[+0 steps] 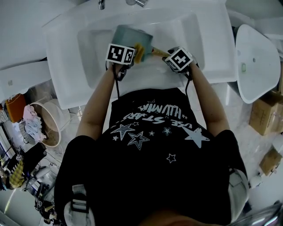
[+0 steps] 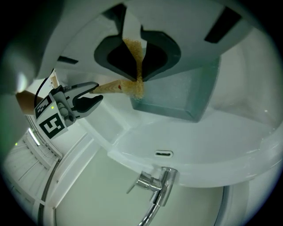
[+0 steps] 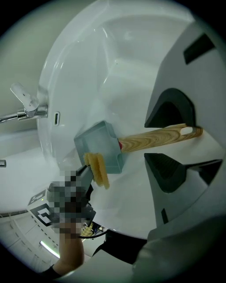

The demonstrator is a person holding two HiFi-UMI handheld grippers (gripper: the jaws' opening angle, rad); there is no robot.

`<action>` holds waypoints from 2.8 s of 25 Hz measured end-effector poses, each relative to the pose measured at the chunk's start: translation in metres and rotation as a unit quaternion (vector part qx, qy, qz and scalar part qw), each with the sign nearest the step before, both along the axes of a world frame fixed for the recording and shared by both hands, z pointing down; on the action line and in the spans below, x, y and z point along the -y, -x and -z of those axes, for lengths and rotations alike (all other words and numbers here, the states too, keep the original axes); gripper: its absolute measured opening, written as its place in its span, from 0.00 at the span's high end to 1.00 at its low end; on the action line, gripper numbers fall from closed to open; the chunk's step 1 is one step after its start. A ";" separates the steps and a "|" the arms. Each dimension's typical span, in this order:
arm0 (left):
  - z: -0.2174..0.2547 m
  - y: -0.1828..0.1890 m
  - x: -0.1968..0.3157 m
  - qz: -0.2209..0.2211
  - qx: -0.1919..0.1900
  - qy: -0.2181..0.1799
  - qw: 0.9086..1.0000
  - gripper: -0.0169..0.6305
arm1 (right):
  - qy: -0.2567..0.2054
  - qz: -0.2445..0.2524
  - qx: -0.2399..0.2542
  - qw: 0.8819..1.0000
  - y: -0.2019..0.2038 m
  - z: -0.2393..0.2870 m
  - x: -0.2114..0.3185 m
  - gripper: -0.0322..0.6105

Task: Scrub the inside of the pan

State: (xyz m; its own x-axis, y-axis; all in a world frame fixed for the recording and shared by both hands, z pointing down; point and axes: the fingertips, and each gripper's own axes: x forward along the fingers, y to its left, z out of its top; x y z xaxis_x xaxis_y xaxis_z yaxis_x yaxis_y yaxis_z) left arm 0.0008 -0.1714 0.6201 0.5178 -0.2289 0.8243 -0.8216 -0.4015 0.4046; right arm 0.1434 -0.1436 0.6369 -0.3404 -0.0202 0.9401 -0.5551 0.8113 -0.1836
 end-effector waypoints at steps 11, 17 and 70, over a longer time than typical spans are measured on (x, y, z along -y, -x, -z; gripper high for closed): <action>-0.026 -0.010 0.014 0.000 0.021 0.000 1.000 0.91 | 0.001 -0.001 -0.030 1.000 -0.004 -0.004 0.000 0.74; -0.039 -0.016 0.015 -0.007 0.033 0.003 0.999 0.91 | 0.001 -0.008 -0.024 1.000 -0.002 -0.004 0.002 0.74; -0.052 0.074 0.054 -0.122 0.281 -0.083 0.948 0.91 | 0.008 -0.028 -0.033 0.999 -0.004 -0.005 0.002 0.74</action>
